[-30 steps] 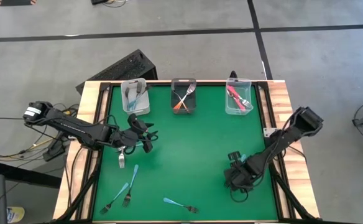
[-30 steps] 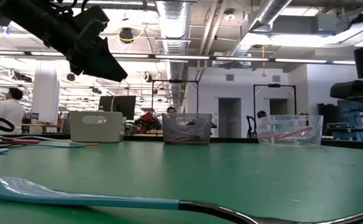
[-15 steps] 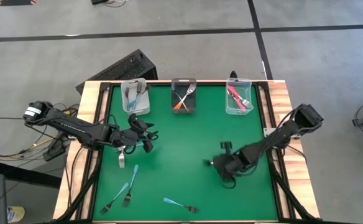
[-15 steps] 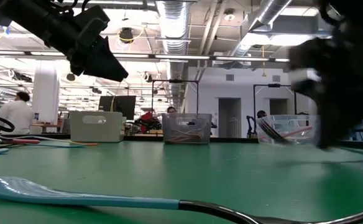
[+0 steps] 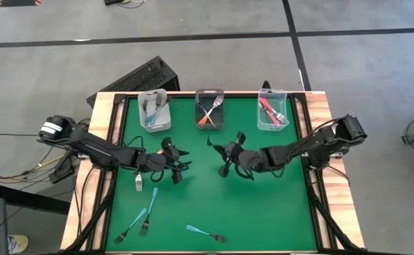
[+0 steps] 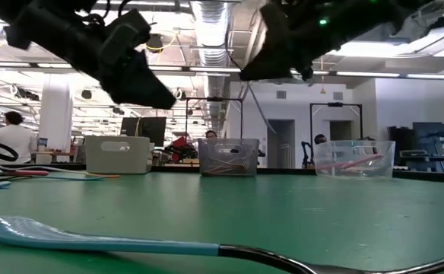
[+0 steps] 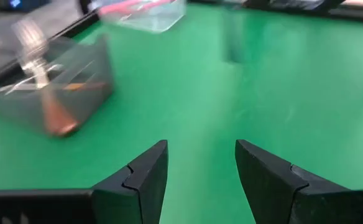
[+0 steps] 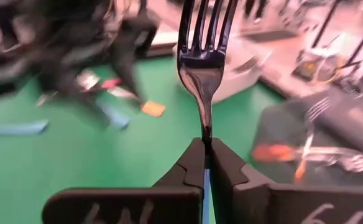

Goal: Sort silverware by color (type)
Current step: Put the blue fork into the white bin

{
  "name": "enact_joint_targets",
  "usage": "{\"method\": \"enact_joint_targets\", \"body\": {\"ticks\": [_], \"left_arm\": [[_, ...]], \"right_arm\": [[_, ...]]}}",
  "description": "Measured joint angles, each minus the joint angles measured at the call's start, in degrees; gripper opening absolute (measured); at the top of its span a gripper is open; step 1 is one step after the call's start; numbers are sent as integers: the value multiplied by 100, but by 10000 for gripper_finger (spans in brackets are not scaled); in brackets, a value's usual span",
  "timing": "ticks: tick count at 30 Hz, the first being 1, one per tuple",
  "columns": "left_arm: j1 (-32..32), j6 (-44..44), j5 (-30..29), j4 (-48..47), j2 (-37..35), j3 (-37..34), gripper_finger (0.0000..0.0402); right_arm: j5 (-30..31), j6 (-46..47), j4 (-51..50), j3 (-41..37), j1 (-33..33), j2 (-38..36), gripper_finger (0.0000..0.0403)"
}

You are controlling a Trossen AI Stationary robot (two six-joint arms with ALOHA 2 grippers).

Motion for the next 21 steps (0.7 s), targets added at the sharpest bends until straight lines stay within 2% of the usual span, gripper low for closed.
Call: {"method": "enact_joint_targets", "body": {"ticks": [3,5,8,12,17,21], "left_arm": [[0,284,31,871,463,0,175],[9,567,-15,1489,713,-1,175],[22,1066,-50,2258,943,17,175],[24,1491,-4,2952,1038,105,175],[59,1740,-156,3473,1037,272,175],[206,1848,-135,3359,1037,477,175]], "right_arm": [[-56,-190,210,2,-115,-7,21],[-310,-215,187,2,-152,-9,21],[-602,-384,184,2,-149,-9,21],[-602,-657,211,7,-90,87,21],[-601,-747,423,24,-147,322,21],[-496,-720,629,93,-191,727,21]]}}
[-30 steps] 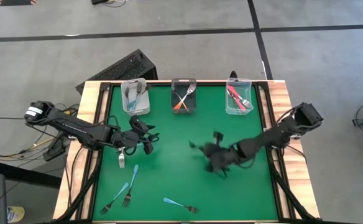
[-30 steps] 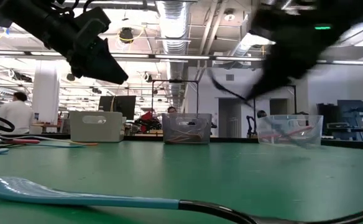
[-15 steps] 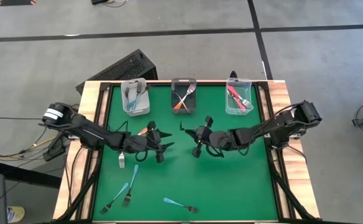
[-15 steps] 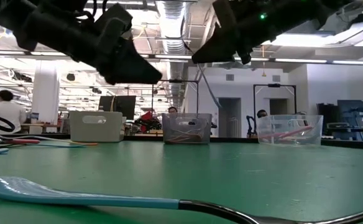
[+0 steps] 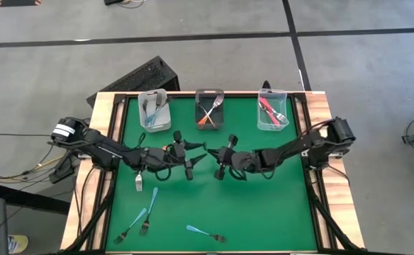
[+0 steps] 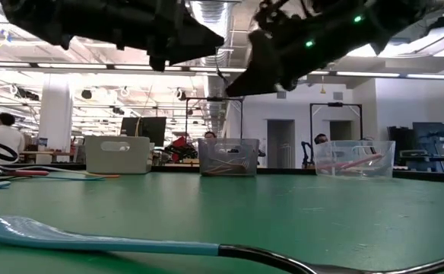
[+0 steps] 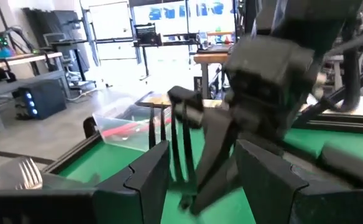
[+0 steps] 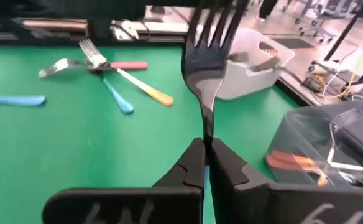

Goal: Sort silverware by color (type)
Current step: Put the blue fork into the white bin

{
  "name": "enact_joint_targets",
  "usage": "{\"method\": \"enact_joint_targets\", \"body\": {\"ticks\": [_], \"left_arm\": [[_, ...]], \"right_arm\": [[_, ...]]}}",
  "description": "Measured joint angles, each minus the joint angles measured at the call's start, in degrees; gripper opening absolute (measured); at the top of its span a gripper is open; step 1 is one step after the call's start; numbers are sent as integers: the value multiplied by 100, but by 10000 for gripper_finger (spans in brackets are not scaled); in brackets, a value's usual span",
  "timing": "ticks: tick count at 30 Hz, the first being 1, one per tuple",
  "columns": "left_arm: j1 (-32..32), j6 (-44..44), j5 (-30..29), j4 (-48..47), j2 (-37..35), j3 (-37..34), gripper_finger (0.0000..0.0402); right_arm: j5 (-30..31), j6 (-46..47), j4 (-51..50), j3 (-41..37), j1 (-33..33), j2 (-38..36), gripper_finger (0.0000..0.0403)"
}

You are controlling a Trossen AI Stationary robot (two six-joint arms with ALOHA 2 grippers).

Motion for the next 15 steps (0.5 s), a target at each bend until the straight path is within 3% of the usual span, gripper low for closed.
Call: {"method": "enact_joint_targets", "body": {"ticks": [7,10,15], "left_arm": [[166,-224,-231,-542,-7,177,147],[173,-244,-471,-766,-17,183,111],[173,-93,-547,-896,-21,187,35]], "right_arm": [[409,9,-9,402,32,702,19],[798,4,-18,561,96,884,19],[908,-316,-41,666,170,949,19]]}}
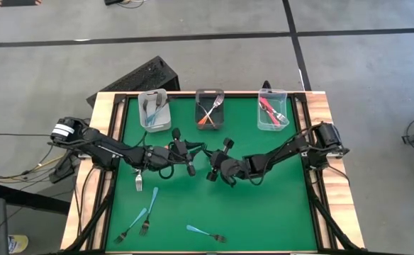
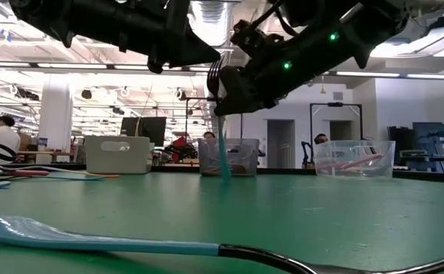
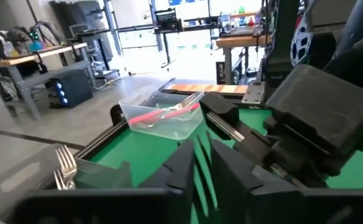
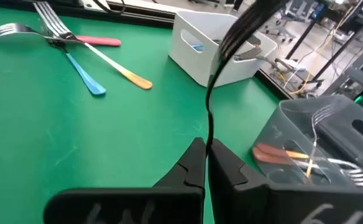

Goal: Sort silverware by color (type)
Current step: Put the blue fork into the white bin

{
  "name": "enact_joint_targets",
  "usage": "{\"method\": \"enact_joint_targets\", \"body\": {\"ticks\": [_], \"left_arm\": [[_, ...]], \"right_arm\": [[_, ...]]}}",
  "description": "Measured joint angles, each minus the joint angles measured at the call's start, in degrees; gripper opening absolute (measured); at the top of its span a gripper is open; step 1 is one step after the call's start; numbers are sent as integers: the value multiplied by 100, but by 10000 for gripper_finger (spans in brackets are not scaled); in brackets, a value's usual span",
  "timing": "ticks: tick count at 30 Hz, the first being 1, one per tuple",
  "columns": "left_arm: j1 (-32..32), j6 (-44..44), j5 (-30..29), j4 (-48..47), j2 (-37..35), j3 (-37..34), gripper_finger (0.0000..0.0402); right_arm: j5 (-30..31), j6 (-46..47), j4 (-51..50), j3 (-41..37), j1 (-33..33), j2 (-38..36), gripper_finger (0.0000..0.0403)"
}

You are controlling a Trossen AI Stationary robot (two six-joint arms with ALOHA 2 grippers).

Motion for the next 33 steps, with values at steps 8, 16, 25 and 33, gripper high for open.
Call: {"method": "enact_joint_targets", "body": {"ticks": [8,16,25,33], "left_arm": [[-40,99,-100,71,-51,0,32],[-142,97,-14,-157,-403,-12,148],[-173,-35,820,-321,-744,-14,246],[-454,289,534,-378,-833,-17,250]], "right_arm": [[326,213,-428,28,38,-329,19],[168,-210,-738,41,175,-737,19],[-104,-350,-1201,41,351,-1179,20],[-133,-379,-1389,43,499,-1376,19]]}}
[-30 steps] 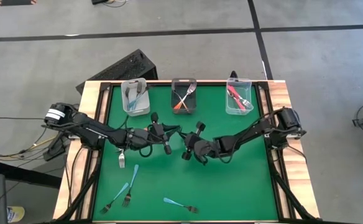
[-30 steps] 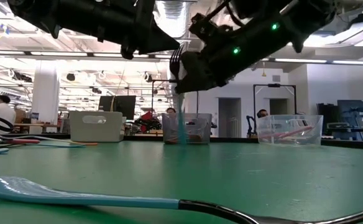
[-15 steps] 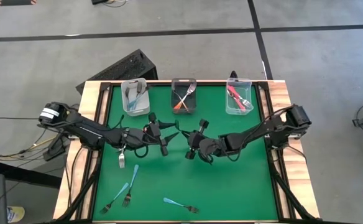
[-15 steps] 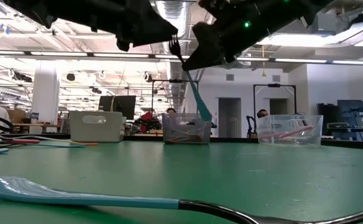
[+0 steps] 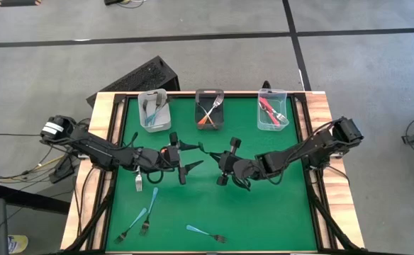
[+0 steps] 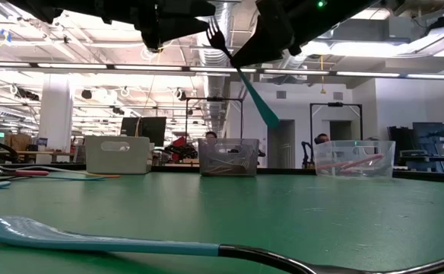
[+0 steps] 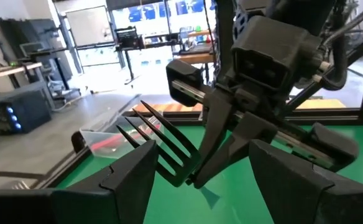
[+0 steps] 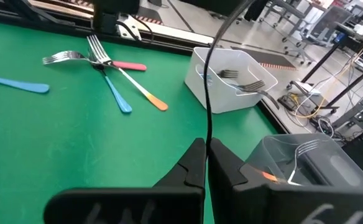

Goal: Sort silverware by color (type)
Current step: Put the blue fork into the white bin

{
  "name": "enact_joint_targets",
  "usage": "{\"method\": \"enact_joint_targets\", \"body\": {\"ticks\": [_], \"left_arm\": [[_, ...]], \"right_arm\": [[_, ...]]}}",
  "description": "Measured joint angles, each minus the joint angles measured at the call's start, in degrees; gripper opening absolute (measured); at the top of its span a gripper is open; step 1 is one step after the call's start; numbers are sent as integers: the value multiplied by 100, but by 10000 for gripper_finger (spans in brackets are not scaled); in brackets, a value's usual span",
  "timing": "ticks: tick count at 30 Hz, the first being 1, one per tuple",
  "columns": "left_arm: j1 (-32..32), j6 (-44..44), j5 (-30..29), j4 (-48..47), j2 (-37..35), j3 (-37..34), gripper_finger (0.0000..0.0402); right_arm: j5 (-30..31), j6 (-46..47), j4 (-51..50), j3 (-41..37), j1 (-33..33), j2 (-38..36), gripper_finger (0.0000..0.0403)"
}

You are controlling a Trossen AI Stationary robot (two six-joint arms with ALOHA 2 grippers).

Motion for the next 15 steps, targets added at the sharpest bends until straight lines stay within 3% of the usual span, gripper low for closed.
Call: {"method": "enact_joint_targets", "body": {"ticks": [10,15], "left_arm": [[-269,214,-41,-26,-56,0,249],[-503,418,-422,-251,-299,0,249]], "right_arm": [[153,-106,-6,0,18,-5,19],[402,-106,3,0,17,-5,19]]}}
